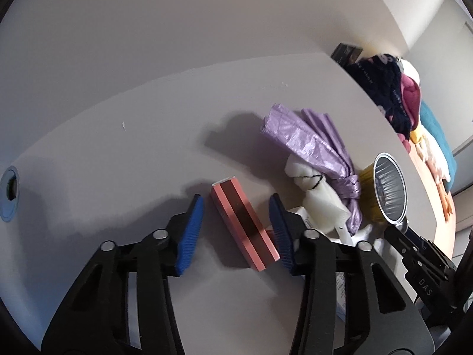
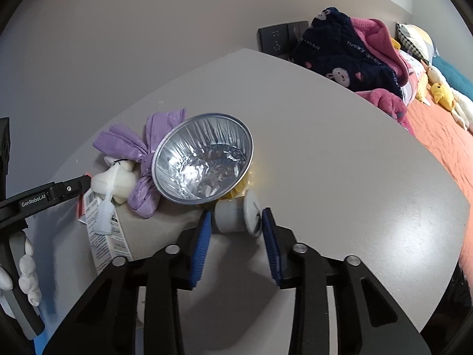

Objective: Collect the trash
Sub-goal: 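Grasp the pink-red box with the left tool while the right tool grasps the white cap, then carry the pink-red box and white cap over the trash bag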

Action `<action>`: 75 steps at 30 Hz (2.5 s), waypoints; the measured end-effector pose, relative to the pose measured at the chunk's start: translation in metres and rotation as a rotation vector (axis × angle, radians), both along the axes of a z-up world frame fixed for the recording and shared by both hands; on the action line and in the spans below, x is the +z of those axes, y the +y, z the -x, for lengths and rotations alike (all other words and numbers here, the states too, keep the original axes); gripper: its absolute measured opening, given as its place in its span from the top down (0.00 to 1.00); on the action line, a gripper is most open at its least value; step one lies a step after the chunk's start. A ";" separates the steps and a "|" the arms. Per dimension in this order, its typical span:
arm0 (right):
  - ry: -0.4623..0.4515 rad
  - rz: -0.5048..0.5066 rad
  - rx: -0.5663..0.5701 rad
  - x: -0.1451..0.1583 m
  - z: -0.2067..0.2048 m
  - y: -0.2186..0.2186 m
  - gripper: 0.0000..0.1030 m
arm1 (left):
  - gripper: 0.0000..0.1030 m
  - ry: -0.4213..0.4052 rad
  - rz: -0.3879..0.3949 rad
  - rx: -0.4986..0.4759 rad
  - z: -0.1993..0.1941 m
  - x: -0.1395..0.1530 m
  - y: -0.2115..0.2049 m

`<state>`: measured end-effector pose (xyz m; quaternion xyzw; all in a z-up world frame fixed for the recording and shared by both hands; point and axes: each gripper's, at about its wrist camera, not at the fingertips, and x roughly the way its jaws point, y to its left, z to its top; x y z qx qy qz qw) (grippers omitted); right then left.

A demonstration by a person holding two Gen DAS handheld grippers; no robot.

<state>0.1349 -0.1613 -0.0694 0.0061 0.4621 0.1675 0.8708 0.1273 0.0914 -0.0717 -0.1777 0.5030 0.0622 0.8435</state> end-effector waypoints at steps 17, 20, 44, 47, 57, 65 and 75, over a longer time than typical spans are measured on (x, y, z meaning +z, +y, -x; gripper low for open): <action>0.044 -0.056 -0.001 0.005 0.010 -0.006 0.68 | 0.81 -0.020 -0.083 -0.011 0.010 -0.003 -0.003; 0.047 -0.074 -0.002 0.008 0.013 -0.008 0.68 | 0.81 -0.026 -0.074 -0.013 0.014 0.000 -0.004; -0.040 -0.150 -0.012 0.064 0.074 -0.053 0.68 | 0.81 -0.127 -0.022 -0.157 0.058 0.050 -0.073; -0.051 -0.156 -0.018 0.069 0.083 -0.062 0.68 | 0.81 -0.139 -0.031 -0.187 0.061 0.055 -0.087; -0.088 -0.169 -0.063 0.084 0.115 -0.100 0.68 | 0.81 -0.177 -0.005 -0.293 0.068 0.069 -0.136; -0.118 -0.178 -0.118 0.093 0.138 -0.136 0.68 | 0.81 -0.193 0.010 -0.375 0.071 0.072 -0.174; -0.150 -0.187 -0.197 0.099 0.161 -0.180 0.68 | 0.81 -0.214 0.017 -0.485 0.077 0.081 -0.226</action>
